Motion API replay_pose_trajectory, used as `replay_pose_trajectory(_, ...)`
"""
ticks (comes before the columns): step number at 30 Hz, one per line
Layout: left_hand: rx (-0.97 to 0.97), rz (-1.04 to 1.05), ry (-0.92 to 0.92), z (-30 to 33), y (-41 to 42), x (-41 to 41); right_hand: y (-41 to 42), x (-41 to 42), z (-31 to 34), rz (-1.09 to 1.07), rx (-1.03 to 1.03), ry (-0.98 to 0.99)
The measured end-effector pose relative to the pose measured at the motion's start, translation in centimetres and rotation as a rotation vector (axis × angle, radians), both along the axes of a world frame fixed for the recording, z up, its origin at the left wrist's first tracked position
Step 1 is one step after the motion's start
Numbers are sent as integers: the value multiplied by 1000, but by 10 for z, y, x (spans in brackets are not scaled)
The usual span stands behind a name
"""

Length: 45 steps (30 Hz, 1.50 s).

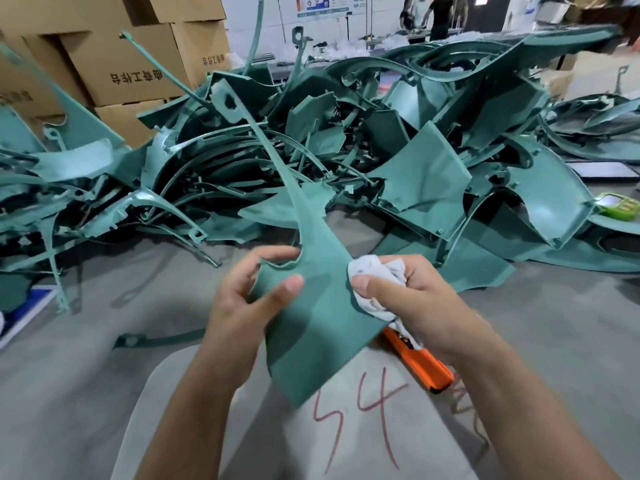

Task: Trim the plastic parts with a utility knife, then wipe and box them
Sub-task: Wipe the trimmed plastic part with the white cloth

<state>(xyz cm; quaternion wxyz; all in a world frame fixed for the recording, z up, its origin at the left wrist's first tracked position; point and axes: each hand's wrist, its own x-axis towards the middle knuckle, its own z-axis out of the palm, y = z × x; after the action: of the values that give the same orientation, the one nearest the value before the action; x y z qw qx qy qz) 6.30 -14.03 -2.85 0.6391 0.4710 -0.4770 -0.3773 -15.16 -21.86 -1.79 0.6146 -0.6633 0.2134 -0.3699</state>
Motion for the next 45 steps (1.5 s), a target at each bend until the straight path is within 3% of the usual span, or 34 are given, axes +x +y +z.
replay_pose_trajectory(4,-97,274,61,-2,-4,-25,4,15,-7,-282,142,-143)
replay_pose_trajectory(11,-208,464,171,-1,-2,-40,9,27,-14,-391,295,-375)
replay_pose_trajectory(20,-204,576,218,-2,-2,-44,24,38,-17,-308,81,-224)
replay_pose_trajectory(27,-198,570,354,2,-1,-47,34,46,-20,-278,251,-403)
replay_pose_trajectory(31,-131,551,573,8,-3,-40,36,49,-16,-275,424,-612)
replay_pose_trajectory(37,-91,340,341,5,-4,-32,30,45,-18,-377,248,-387)
replay_pose_trajectory(41,18,70,123,2,-2,-9,22,35,-14,-380,218,-397)
replay_pose_trajectory(45,-50,58,133,1,-1,-11,18,35,-15,-376,277,-407)
